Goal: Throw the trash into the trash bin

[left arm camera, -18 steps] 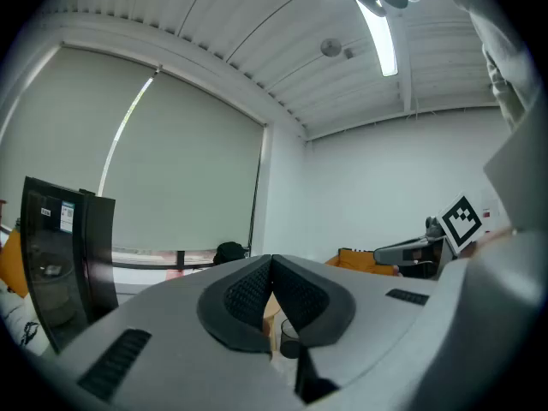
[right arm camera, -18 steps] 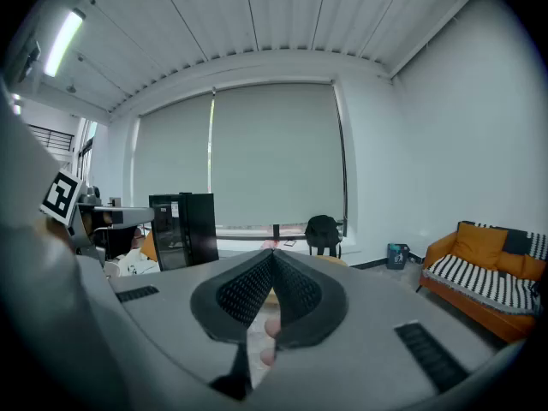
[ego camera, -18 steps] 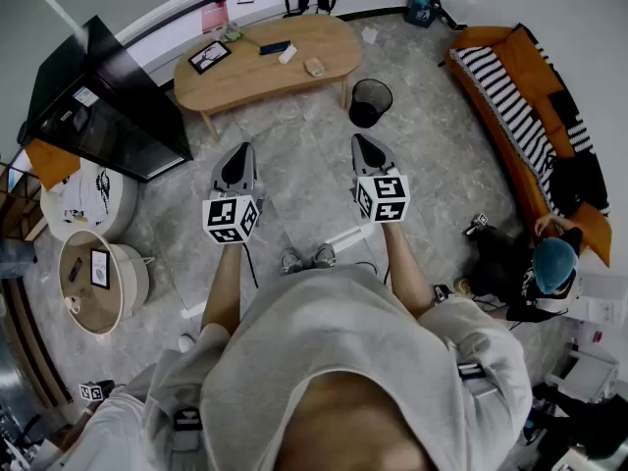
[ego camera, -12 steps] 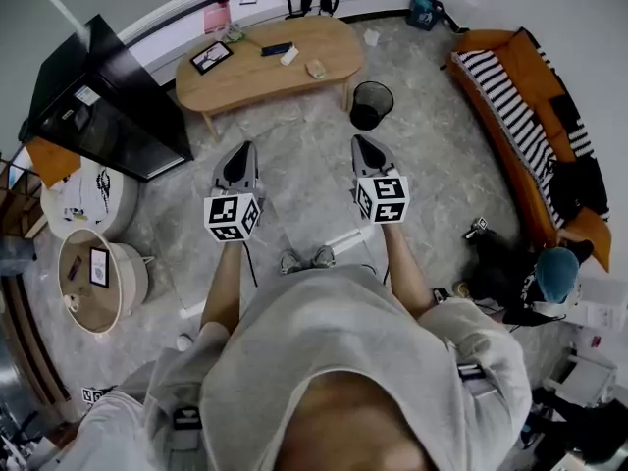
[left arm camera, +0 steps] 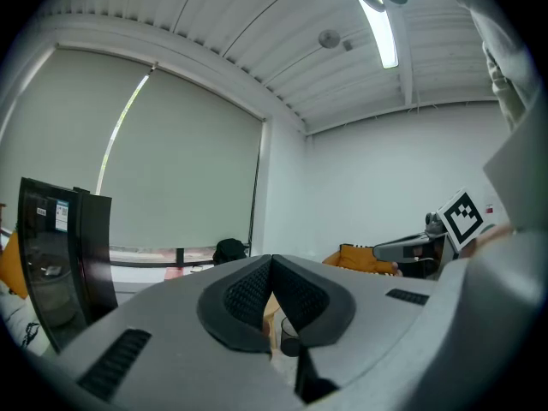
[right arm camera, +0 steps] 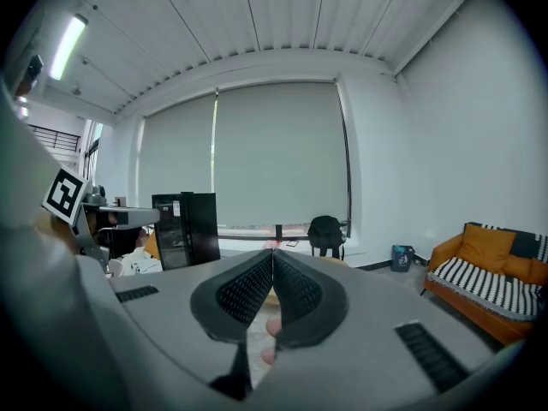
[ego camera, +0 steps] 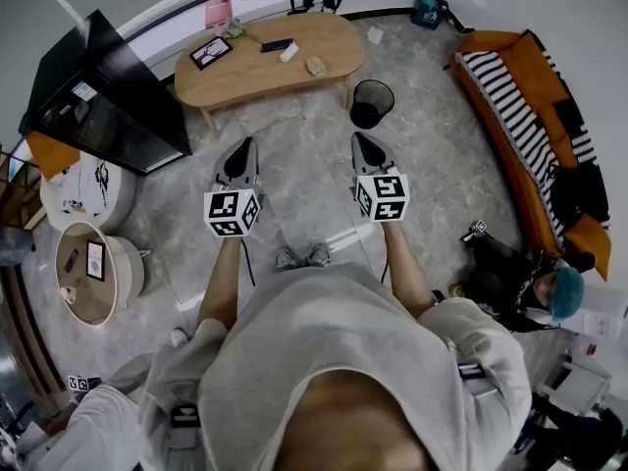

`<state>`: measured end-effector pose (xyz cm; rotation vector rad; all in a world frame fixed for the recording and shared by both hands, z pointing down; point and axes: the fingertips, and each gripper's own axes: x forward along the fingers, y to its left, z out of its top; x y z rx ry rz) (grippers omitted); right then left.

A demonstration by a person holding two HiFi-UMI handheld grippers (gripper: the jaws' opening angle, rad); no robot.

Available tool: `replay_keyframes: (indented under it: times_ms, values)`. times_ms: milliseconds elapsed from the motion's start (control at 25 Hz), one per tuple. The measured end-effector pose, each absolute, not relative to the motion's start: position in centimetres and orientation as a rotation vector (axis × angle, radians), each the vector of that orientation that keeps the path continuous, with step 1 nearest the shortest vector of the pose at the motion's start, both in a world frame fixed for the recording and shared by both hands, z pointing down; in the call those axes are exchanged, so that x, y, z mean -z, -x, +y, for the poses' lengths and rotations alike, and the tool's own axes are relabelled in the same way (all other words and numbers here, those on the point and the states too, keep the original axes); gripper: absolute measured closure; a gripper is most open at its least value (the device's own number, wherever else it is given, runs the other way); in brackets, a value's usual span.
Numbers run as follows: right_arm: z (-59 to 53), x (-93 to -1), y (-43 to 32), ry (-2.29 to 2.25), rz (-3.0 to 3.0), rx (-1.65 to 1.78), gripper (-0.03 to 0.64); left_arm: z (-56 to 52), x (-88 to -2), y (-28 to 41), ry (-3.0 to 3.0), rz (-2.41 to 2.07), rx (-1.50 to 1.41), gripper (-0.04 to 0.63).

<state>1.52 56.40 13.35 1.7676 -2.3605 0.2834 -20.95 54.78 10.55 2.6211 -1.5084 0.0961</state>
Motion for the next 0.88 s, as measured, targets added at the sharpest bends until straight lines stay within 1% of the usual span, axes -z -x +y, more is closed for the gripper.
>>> replay_keyframes:
  times_ms: [480,880]
  values:
    - [54.5,-15.3,-3.7,-1.748,-2.363,-0.328,0.588,54.2,-12.1,18.9,-2.58,-1.531,-0.123,0.577]
    - [48.2,-16.7,-4.7,-1.755,-2.333,-0.342,0.588,46.8,-13.3,17.5,-2.612,-1.483,-0.136,0.577]
